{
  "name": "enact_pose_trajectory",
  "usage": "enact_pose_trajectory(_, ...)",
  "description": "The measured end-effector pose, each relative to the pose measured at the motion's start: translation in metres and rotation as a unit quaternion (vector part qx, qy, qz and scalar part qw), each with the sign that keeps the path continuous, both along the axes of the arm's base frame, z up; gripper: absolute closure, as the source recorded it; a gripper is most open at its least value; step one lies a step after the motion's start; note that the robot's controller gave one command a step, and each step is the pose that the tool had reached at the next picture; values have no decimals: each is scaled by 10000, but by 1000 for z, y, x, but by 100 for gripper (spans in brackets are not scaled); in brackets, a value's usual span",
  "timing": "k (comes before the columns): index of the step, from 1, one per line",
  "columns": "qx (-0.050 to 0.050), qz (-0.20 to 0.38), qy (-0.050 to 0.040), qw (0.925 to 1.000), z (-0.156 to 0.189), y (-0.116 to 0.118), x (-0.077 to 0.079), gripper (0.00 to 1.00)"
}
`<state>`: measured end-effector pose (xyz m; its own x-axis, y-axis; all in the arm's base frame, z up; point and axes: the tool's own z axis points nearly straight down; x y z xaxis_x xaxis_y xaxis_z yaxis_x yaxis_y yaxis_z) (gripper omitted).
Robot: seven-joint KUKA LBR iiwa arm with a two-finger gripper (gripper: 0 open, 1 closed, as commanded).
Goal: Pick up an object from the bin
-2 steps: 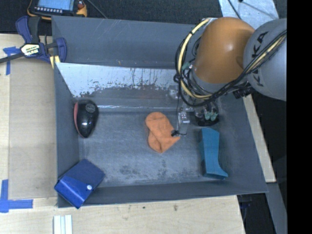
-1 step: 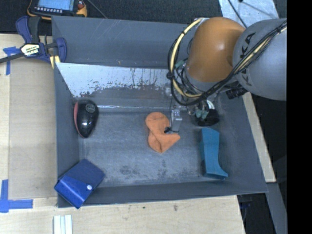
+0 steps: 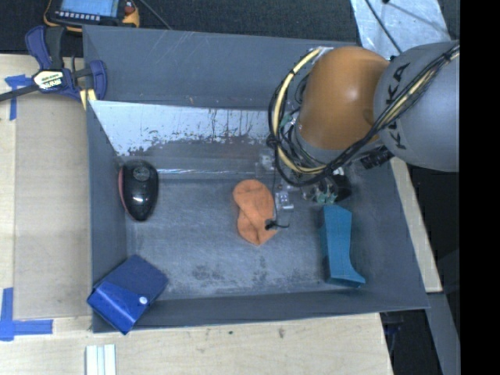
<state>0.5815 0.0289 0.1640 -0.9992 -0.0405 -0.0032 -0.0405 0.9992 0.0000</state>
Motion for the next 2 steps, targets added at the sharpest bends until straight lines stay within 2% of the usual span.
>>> enact_pose_trajectory(1,5,-1730,-6,9849,-81,3,19,100)
enact_pose_trajectory(2,5,-1728,-6,9850,-81,3,19,100)
